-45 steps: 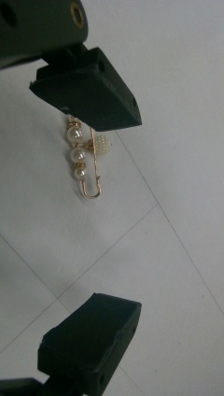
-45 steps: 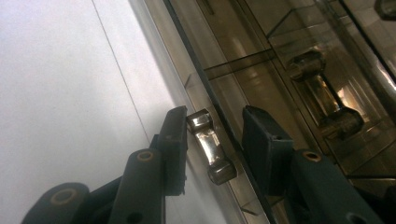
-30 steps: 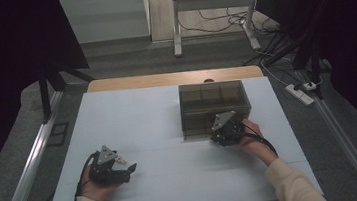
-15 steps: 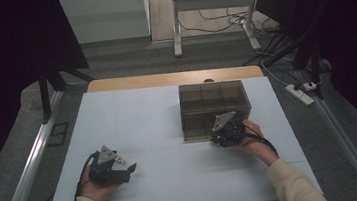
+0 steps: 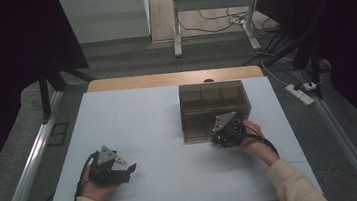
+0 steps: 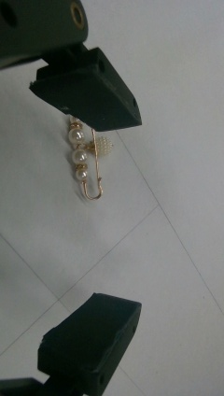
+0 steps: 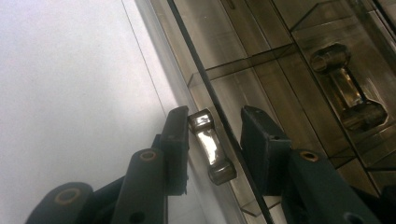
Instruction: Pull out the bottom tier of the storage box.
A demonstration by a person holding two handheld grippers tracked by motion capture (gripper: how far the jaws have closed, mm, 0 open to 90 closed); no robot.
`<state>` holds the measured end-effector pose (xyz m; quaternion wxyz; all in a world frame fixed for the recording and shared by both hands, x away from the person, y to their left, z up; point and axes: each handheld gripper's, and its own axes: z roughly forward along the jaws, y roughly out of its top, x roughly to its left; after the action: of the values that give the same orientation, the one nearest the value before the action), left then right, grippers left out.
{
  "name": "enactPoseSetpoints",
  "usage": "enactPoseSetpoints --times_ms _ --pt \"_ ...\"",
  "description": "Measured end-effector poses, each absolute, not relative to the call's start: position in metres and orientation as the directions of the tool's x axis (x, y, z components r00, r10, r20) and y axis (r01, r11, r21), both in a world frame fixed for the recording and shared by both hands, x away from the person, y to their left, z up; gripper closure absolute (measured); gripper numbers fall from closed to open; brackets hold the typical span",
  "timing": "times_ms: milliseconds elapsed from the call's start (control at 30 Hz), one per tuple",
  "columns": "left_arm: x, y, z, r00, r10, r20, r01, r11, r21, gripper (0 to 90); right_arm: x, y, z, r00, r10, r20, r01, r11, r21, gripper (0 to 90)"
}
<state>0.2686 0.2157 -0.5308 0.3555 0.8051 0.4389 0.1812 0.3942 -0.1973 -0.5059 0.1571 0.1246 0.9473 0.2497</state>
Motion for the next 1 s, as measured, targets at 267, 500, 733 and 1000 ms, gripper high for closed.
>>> enactPoseSetpoints --times_ms 267,500,733,1000 --pt "0.2685 0.2157 -0.5309 0.550 0.835 -0.018 0.578 -0.365 0.730 10.4 0.3931 -0.1976 -0.5056 -0.923 0.311 -0.228 0.160 0.846 0.509 62.0" --pt "0.2683 0.2157 -0.5310 0.551 0.835 -0.017 0.578 -0.367 0.729 10.4 0.3921 -0.1979 -0.5049 -0.928 0.303 -0.219 0.157 0.848 0.507 62.3" --pt "0.2683 0.2159 -0.5311 0.551 0.834 -0.017 0.576 -0.366 0.731 10.5 0.3905 -0.1989 -0.5044 -0.931 0.299 -0.210 0.159 0.849 0.504 62.4" --pt "0.2682 0.2165 -0.5313 0.552 0.834 -0.016 0.576 -0.367 0.730 10.6 0.3884 -0.1989 -0.5045 -0.931 0.300 -0.207 0.160 0.847 0.507 62.7"
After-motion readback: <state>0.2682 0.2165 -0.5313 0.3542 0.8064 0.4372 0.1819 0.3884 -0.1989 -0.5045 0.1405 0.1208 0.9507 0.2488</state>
